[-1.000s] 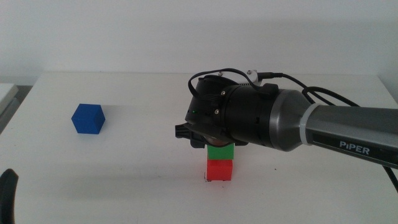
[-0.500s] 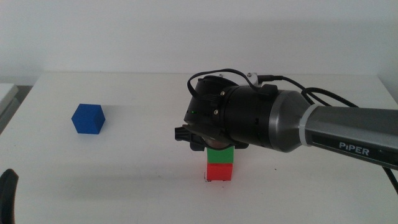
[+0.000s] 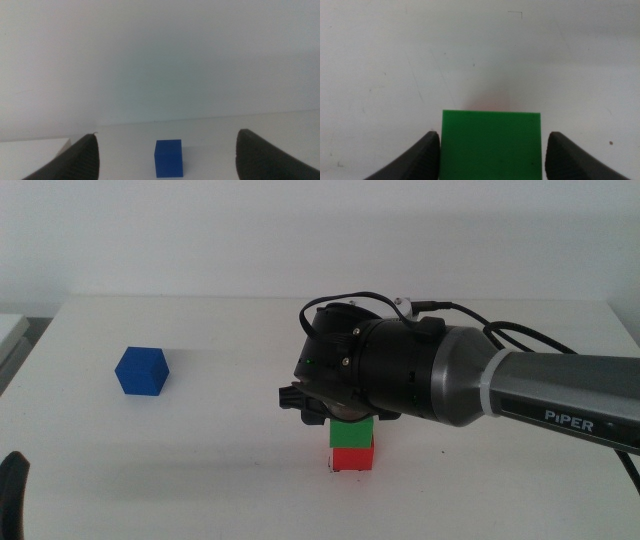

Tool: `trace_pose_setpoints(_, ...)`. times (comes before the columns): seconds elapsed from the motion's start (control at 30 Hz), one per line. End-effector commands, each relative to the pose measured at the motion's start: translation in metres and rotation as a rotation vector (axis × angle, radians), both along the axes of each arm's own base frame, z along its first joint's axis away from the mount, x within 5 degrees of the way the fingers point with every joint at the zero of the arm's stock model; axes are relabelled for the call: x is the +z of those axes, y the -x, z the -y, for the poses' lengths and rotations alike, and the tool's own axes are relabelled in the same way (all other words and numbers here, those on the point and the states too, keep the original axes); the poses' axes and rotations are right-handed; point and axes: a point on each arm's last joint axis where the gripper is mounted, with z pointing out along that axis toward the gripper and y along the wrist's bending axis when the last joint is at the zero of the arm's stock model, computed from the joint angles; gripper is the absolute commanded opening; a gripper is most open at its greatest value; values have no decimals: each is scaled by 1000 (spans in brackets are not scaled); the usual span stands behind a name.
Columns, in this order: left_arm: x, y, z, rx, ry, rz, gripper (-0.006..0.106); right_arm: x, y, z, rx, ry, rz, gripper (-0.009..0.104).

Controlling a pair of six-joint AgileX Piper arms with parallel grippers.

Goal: Stack red cubes first, then green, then blue cubes in a specific spot.

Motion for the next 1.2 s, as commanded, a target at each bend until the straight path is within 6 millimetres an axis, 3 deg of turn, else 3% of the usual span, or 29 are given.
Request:
trace_pose_setpoints(0.0, 1, 0, 0, -5, 7, 12, 92, 1, 0, 1, 14, 20, 12, 54)
trace_pose_setpoints(0.27, 1, 0, 0, -5, 7, 12, 92, 1, 0, 2, 50, 54, 4, 66)
trace_pose_setpoints(0.37, 1, 0, 0, -5, 7, 12, 92, 19, 5, 7, 72, 56, 20, 70)
trace_pose_setpoints(0.5, 1, 0, 0, -5, 7, 12, 92, 77, 29, 16, 139, -22, 99, 73)
trace_pose_setpoints(0.6, 1, 0, 0, -5, 7, 12, 92, 131, 57, 32, 252, -89, 192, 73)
trace_pose_setpoints(0.67, 1, 0, 0, -5, 7, 12, 92, 157, 74, 44, 362, -99, 221, 73)
trace_pose_setpoints(0.77, 1, 0, 0, -5, 7, 12, 92, 184, 97, 72, 494, -90, 244, 73)
trace_pose_setpoints(0.9, 1, 0, 0, -5, 7, 12, 92, 204, 132, 131, 567, -85, 348, 73)
trace_pose_setpoints(1.03, 1, 0, 0, -5, 7, 12, 92, 211, 175, 194, 654, -140, 486, 74)
trace_pose_setpoints(1.17, 1, 0, 0, -5, 7, 12, 92, 210, 211, 234, 773, -182, 568, 82)
